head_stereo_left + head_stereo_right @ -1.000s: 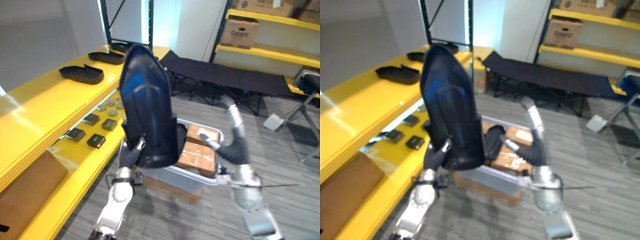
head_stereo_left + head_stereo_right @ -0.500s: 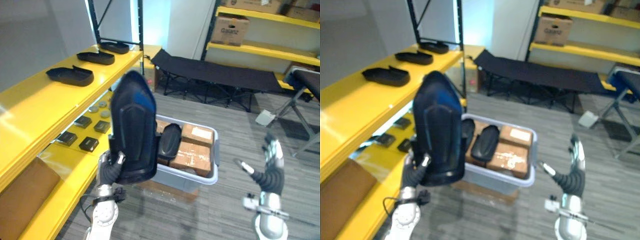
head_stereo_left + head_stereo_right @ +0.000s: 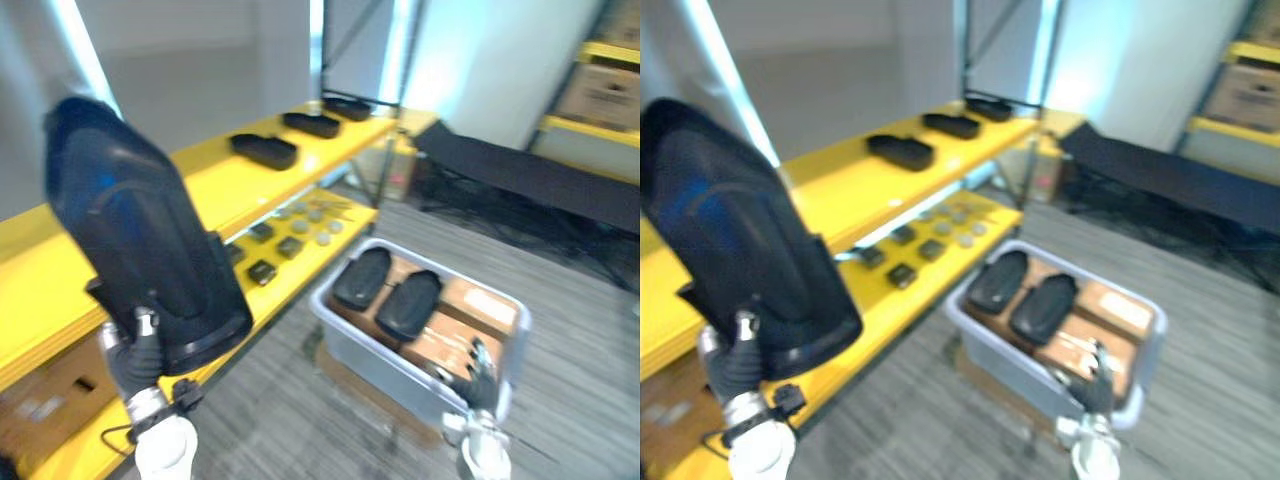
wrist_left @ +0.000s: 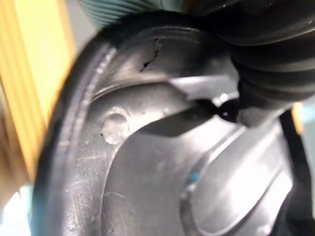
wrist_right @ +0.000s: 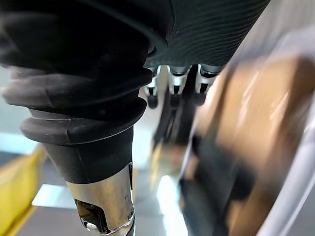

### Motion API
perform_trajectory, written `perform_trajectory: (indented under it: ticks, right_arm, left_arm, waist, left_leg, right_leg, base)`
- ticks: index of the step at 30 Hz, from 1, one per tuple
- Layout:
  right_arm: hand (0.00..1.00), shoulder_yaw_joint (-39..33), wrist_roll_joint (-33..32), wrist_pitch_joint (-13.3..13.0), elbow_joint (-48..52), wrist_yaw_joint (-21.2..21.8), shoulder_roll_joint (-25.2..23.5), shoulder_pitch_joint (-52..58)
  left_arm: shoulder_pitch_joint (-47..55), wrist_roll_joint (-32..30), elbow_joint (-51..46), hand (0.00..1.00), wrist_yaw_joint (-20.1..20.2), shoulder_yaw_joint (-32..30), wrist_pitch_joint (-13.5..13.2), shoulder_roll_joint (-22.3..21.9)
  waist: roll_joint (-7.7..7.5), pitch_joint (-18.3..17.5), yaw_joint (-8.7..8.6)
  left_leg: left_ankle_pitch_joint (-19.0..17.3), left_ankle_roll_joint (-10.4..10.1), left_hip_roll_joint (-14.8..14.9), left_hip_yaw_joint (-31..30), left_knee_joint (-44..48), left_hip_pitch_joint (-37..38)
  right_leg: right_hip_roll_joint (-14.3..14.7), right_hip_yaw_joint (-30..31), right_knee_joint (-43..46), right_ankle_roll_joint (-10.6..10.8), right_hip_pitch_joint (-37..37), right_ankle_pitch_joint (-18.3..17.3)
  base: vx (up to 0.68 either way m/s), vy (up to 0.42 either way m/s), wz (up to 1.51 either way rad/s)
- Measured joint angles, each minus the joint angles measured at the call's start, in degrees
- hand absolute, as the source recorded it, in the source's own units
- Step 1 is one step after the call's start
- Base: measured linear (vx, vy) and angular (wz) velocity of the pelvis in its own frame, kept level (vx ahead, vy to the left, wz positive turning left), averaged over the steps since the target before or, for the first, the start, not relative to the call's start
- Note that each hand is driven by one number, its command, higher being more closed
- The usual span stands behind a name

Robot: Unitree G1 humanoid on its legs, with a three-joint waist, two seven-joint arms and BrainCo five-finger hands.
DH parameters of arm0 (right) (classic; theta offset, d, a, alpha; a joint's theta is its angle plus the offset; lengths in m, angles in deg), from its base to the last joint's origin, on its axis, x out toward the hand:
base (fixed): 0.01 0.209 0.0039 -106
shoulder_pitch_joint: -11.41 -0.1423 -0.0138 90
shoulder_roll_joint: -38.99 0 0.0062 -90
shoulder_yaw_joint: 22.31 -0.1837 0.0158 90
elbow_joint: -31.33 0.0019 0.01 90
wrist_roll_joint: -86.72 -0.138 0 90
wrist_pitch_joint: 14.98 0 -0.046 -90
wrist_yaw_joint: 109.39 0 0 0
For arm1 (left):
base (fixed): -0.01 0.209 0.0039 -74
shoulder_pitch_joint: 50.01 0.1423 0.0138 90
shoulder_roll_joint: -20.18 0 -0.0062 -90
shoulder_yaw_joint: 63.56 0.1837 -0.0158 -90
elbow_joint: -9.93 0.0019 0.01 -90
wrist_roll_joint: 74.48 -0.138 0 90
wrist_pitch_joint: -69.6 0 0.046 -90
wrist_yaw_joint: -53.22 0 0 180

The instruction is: Walk over and take plastic housings, then place them on the shelf

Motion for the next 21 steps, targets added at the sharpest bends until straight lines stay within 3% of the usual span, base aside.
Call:
perform_trajectory:
  ticks: [1, 3, 5, 6, 7, 9, 11, 13, 17, 19, 21]
  right_arm:
    - [0.0, 0.9, 0.4, -0.1, 0.0, 0.1, 0.0, -1.7]
    - [0.0, 1.3, 1.2, -0.2, 0.0, 0.0, -0.1, -3.8]
    - [0.0, 0.8, 1.6, -0.4, 0.1, -0.3, -0.1, -5.1]
    - [0.0, -0.2, 2.0, -0.5, 0.3, -0.7, -0.2, -5.1]
    - [0.0, -1.1, 3.3, -0.5, 0.5, -1.5, 0.0, -4.7]
    - [0.0, -1.0, 5.7, -0.4, 0.6, -1.7, 0.3, -4.2]
    - [0.0, -0.9, 7.5, -0.3, 1.4, -1.6, 0.0, -4.2]
    - [0.0, -0.5, 8.8, 0.1, 1.7, -1.3, -0.2, -5.5]
    - [0.0, 0.0, 8.9, 0.1, 1.8, -0.9, 0.0, -5.7]
    - [0.0, -0.4, 8.8, 0.1, 1.8, -0.2, 0.3, -4.8]
    - [0.0, -0.7, 8.3, 0.0, 1.8, 0.6, 0.1, -3.4]
  left_arm:
    - [1.4, 0.5, -0.1, 1.0, -0.2, -1.0, 0.0, -0.3]
    - [2.7, 0.7, -1.2, 1.0, -0.2, -1.0, 0.0, -0.6]
    - [2.4, 0.7, -2.4, 1.0, -0.1, -0.2, 0.0, -0.9]
    - [1.7, 0.8, -2.4, 1.0, -0.1, 0.3, 0.0, -1.1]
    - [1.2, 0.9, -2.1, 1.0, -0.1, 1.7, 0.1, -1.3]
    - [1.1, 2.1, -1.9, 1.0, 0.4, 2.3, 0.1, -1.3]
    - [-0.5, 2.5, -1.7, 1.0, 0.7, 2.1, 0.1, -0.9]
    - [-2.5, 2.5, -1.7, 1.0, 1.1, 1.4, 0.1, 0.1]
    - [-5.8, 2.4, -1.6, 1.0, 2.5, 2.6, -0.2, 3.3]
    - [-9.1, 2.5, -1.0, 1.0, 3.3, 4.5, -0.6, 5.7]
    - [-12.8, 2.5, 0.3, 1.0, 4.0, 6.5, -1.5, 7.7]
  waist:
    - [-0.48, 0.3, 1.27]
    - [-1.32, 1.1, 2.11]
    - [-2.07, 2.0, 1.69]
    - [-2.24, 2.1, 0.21]
    - [-2.29, 2.3, -0.36]
    - [-2.33, 2.6, -0.27]
    - [-3.18, 3.7, -0.36]
    - [-4.06, 4.7, -0.24]
    - [-3.8, 5.5, -1.15]
    - [-3.02, 6.2, -2.71]
    - [-2.18, 6.9, -3.97]
  left_leg:
    - [-0.1, 0.0, -0.4, -1.0, 0.4, 0.0]
    - [-0.4, -0.1, -1.2, -3.2, 2.3, -1.7]
    - [-0.3, 0.1, -1.8, -4.2, 3.2, -4.8]
    - [0.3, 2.5, 0.4, 4.4, 3.5, -7.6]
    - [2.0, 2.7, 3.5, 14.9, 3.4, -8.8]
    - [4.1, 0.5, 4.7, 21.4, 2.1, -8.5]
    - [4.3, 1.0, 3.5, 23.0, 0.9, -7.8]
    - [3.9, 1.8, 3.1, 27.1, 1.3, -7.1]
    - [0.6, 2.8, 3.4, 30.7, 5.0, -7.3]
    - [0.2, 3.3, 3.6, 30.0, 4.7, -8.0]
    - [1.9, 3.2, 4.2, 28.6, 2.0, -8.0]
  right_leg:
    - [-0.4, -1.1, 1.1, 0.3, 0.4, -0.9]
    - [-0.7, -3.2, 3.2, 0.3, 0.4, -2.3]
    - [-0.9, -7.2, 4.1, 0.2, 0.3, -3.3]
    - [-0.9, -10.6, 4.1, 0.4, 0.3, -3.4]
    - [-1.1, -11.9, 4.4, 0.5, 0.6, -3.4]
    - [-1.9, -11.7, 4.2, 1.1, 0.5, -3.3]
    - [-3.7, -10.3, 4.1, 1.6, -0.1, -3.0]
    - [-5.5, -6.6, 4.6, 1.8, -2.5, -1.6]
    - [-7.0, 0.5, 7.4, 1.4, -5.4, -0.7]
    - [-6.9, 9.3, 12.0, 0.6, -8.6, -1.1]
    - [-5.3, 21.2, 17.4, -2.0, -12.9, -3.2]
  base:
    - [0.07, -0.026, 0.58]
    - [0.05, -0.041, 0.69]
    - [-0.02, -0.027, 1.04]
    - [-0.05, 0.05, 1.21]
    - [-0.03, 0.087, 1.03]
    - [0.05, 0.149, 0.15]
    - [0.07, 0.15, -0.28]
    - [0.05, 0.114, -0.74]
    - [0.06, 0.096, -0.6]
    - [0.02, 0.105, 0.07]
    - [0.04, 0.018, 0.23]
